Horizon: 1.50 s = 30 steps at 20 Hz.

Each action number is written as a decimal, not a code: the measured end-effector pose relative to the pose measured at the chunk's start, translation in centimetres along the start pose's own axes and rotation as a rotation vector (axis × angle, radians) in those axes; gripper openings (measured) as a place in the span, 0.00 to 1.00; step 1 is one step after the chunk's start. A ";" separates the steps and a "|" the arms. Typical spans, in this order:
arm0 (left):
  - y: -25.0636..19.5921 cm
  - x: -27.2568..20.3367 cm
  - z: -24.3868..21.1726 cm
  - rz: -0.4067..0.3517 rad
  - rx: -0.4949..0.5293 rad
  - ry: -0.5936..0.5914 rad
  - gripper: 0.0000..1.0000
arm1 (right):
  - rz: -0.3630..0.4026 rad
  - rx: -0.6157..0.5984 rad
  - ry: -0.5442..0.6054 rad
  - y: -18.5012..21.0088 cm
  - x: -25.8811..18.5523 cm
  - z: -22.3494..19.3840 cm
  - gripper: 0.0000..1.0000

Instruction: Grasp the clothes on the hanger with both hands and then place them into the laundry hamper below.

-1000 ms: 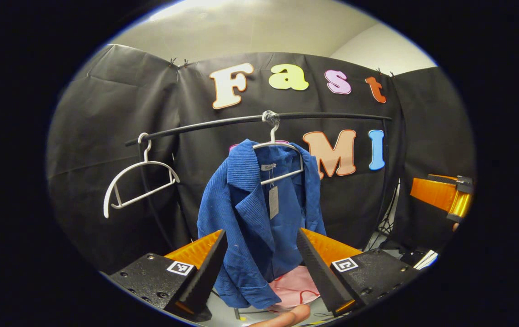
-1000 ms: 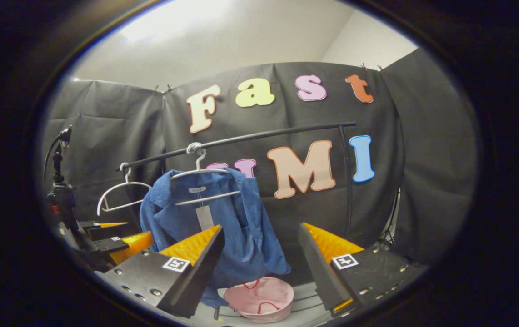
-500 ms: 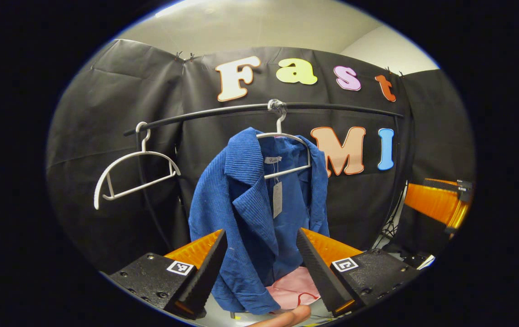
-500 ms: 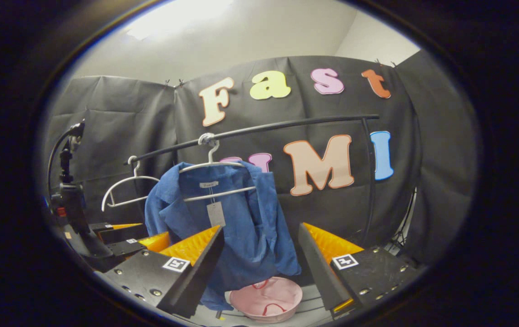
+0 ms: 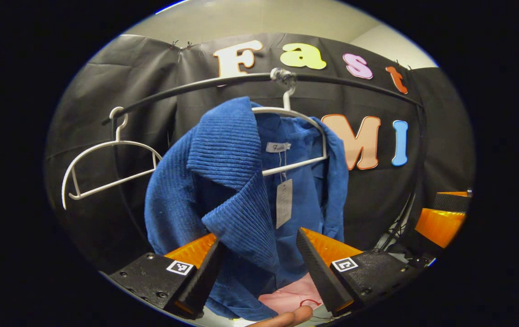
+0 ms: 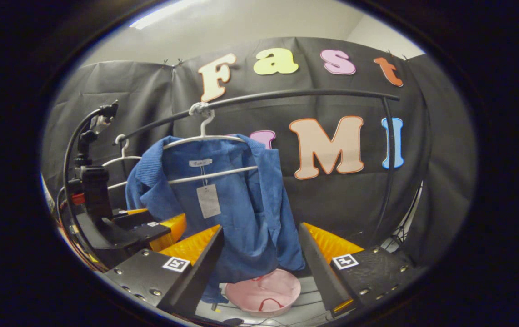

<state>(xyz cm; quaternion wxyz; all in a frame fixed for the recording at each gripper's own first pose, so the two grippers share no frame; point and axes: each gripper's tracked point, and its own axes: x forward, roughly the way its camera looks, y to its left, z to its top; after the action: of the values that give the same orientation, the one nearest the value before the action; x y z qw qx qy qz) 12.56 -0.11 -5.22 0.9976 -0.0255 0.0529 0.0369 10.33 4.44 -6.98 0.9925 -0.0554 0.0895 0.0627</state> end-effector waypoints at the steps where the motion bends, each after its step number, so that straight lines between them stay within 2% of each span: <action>1: 0.4 1.0 0.1 0.010 0.006 0.005 0.99 | -0.004 -0.003 0.006 0.0 0.8 0.0 0.96; 2: 0.8 2.0 0.3 0.018 0.013 -0.003 0.90 | -0.007 -0.002 0.014 0.0 1.7 -0.1 0.96; 3: 1.1 3.0 0.8 0.015 0.011 -0.016 0.96 | -0.008 0.001 0.021 0.1 2.8 -0.1 0.96; 8: 1.3 5.9 1.8 -0.088 -0.057 -0.042 0.55 | -0.038 0.040 0.015 0.4 7.9 0.4 1.00; 10: 0.7 5.9 1.0 -0.172 -0.017 -0.020 0.36 | -0.037 0.048 0.014 0.9 10.0 0.3 0.96; 12: 1.4 5.8 1.0 -0.190 0.041 -0.040 0.23 | -0.032 0.040 0.009 1.1 11.9 0.2 1.00; 14: 1.1 5.1 1.2 -0.237 0.060 -0.055 0.11 | -0.040 0.040 0.019 0.7 13.5 -0.1 0.98; 15: 1.0 4.6 1.5 -0.252 0.056 -0.059 0.06 | -0.037 0.043 0.021 0.6 14.3 -0.2 1.00; 19: 1.6 2.6 2.3 -0.228 0.130 -0.037 0.05 | -0.013 0.056 0.021 0.2 16.7 0.6 1.00; 22: 2.4 1.4 3.3 -0.200 0.092 -0.056 0.06 | 0.002 0.031 0.018 -0.7 18.3 1.2 0.98; 28: 1.7 -0.4 3.4 -0.225 0.073 -0.033 0.07 | 0.097 0.045 0.056 0.6 21.6 0.9 0.98; 29: 1.6 -0.7 3.4 -0.238 0.071 -0.031 0.08 | 0.113 0.046 0.064 0.8 22.9 0.9 0.96; 30: 1.4 -1.3 3.7 -0.255 0.068 -0.035 0.08 | 0.117 0.050 0.072 0.9 23.8 0.7 1.00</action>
<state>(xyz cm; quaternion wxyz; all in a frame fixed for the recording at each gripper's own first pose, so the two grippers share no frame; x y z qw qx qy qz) 11.58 1.38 -1.49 0.9953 0.0025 0.0329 -0.0916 33.61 8.10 -10.78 0.9843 -0.0274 0.1298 0.1162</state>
